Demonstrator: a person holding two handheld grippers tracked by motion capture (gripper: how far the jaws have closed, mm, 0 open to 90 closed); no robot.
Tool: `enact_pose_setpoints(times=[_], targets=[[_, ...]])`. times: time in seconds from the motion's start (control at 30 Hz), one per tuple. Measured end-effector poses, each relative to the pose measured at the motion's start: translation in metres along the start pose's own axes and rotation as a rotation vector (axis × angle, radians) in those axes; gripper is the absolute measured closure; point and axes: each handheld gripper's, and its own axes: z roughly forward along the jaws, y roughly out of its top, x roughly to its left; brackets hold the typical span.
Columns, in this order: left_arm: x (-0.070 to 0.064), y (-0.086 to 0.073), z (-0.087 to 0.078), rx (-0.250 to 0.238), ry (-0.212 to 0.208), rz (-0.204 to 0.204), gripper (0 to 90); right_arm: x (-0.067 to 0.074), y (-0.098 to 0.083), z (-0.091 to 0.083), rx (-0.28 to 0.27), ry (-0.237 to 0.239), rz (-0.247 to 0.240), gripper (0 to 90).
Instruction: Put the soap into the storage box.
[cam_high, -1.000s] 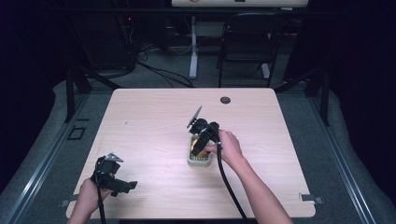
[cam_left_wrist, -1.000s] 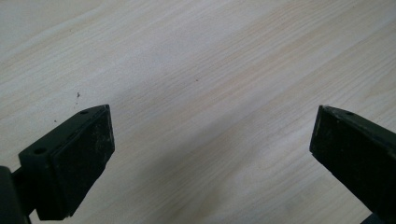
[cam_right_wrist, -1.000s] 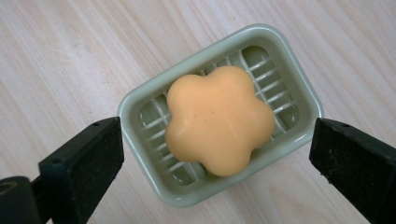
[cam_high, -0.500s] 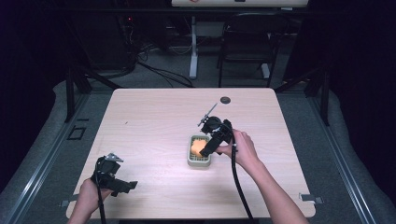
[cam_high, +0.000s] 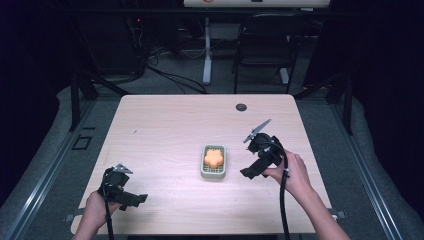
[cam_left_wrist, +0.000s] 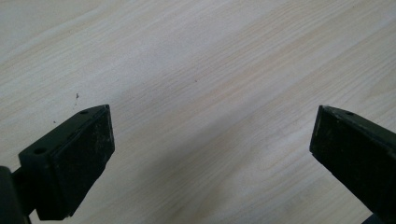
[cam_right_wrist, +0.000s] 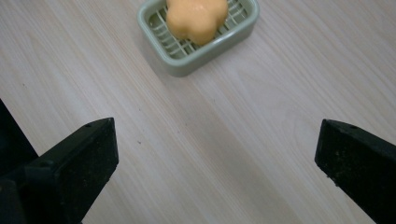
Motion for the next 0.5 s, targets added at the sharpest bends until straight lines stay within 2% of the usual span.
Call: enact_pose_setpoints(times=[0.3, 0.4, 0.5], targets=[[0.0, 0.0, 0.0, 0.001, 0.0, -0.001, 0.1, -0.008, -0.043, -0.005, 0.014, -0.011, 0.06, 0.0], [0.0, 0.0, 0.0, 0.001, 0.001, -0.001, 0.1, -0.012, -0.061, -0.003, 0.009, -0.018, 0.098, 0.0], [0.0, 0.0, 0.0, 0.001, 0.001, -0.001, 0.1, -0.013, -0.07, -0.004, 0.01, -0.026, 0.111, 0.0]])
